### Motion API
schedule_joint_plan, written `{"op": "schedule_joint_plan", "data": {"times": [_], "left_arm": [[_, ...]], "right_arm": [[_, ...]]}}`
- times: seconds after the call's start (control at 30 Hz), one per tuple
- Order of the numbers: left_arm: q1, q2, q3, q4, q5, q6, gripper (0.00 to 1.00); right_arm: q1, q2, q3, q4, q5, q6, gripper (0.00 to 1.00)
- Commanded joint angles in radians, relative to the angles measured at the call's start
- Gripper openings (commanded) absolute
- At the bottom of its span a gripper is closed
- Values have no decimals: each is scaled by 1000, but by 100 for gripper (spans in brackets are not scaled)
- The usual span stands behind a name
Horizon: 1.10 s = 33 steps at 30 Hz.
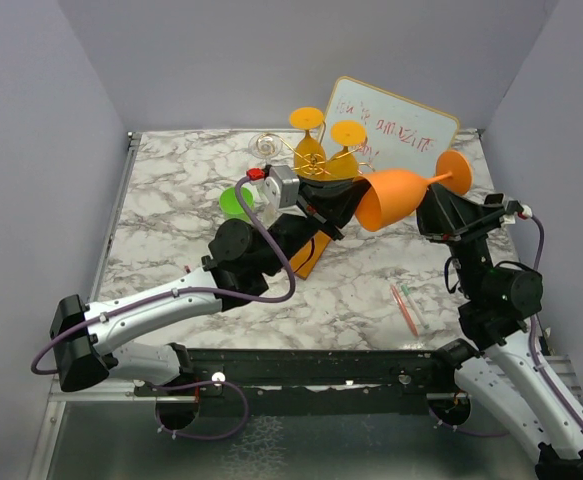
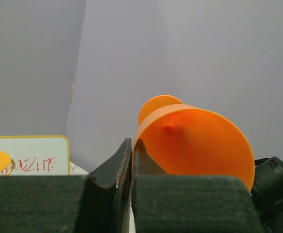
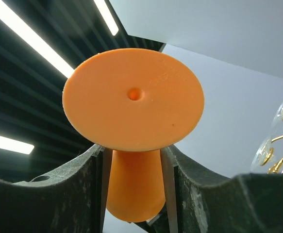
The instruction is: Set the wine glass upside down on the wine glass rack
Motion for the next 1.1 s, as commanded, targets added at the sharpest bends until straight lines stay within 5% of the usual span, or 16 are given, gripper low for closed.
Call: {"op": "schedule_joint_plan", "data": {"times": [0.0,0.23,0.43,0.57,0.9,1.07], "left_arm": [[-10,-12,-29,95,31,44,0],[-10,-33,-70,104,84,48,0],[-10,-49,-104,102,107,46,1],[-10,-85,-145,102,80,49,19],[-9,-171,-219,102,79,84,63],[-10,-250,-265,59,63,34,86]], "right_arm": [[-4,14,-15,82,64,48,47],[-4,25,-29,100,89,55,39],[-4,41,-29,119,75,41,16],[-4,32,-18,89,66,-15,1],[-4,-79,29,-140,125,-306,1],[-4,-98,91,-254,62,-632,1]]}}
